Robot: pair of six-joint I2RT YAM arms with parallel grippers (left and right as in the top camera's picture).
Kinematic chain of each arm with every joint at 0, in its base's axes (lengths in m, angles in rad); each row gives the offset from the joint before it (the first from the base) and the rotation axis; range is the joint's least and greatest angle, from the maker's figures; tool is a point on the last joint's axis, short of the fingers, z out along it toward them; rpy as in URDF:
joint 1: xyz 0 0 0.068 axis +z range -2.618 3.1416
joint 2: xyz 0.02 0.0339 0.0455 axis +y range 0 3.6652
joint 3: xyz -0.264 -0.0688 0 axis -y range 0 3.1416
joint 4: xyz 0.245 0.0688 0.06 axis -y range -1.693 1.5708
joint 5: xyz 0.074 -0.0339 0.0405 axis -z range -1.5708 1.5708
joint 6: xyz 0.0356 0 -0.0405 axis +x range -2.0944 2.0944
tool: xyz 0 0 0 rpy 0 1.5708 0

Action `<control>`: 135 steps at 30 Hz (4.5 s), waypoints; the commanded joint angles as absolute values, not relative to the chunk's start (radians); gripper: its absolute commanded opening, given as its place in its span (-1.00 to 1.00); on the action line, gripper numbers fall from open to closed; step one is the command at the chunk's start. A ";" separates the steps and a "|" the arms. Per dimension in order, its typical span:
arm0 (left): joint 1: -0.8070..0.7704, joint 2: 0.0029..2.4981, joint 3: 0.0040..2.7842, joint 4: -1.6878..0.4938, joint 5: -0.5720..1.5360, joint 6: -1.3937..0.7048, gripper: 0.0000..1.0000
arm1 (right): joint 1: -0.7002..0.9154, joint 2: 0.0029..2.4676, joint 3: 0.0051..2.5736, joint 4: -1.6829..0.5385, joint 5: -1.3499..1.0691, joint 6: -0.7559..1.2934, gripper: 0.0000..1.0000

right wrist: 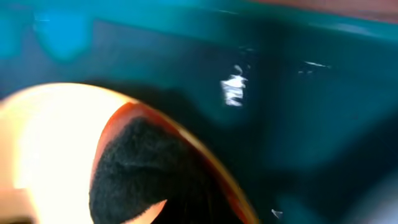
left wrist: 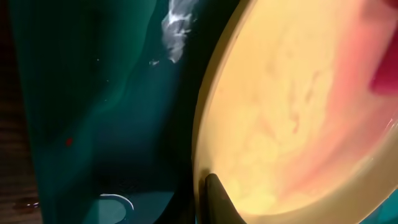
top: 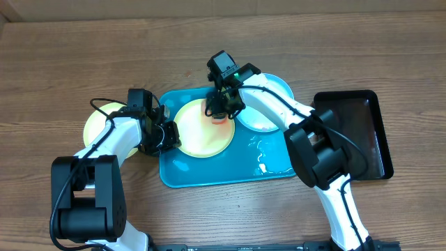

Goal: Clean dirty plates on tray and stack at the side

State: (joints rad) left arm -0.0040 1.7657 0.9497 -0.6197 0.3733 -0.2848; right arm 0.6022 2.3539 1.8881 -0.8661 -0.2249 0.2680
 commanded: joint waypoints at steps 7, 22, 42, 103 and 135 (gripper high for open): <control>-0.005 1.779 0.938 -0.632 0.334 -0.250 -0.92 | 0.713 2.389 1.871 -1.002 -0.405 0.156 -0.92; -0.005 1.779 0.938 -0.632 0.332 -0.249 -0.92 | 0.689 2.388 1.893 -1.198 0.357 0.320 -0.93; -0.005 1.779 0.938 -0.631 0.322 -0.247 -0.92 | 0.693 2.389 1.871 -1.095 -0.413 0.176 -0.92; -0.908 1.369 1.164 -0.916 -1.558 -0.323 -0.92 | 0.184 1.764 2.073 -1.353 -0.207 0.235 -0.92; -0.020 1.369 1.164 -0.913 0.010 -0.381 -0.92 | 0.184 1.764 2.073 -1.360 -0.195 0.228 -0.92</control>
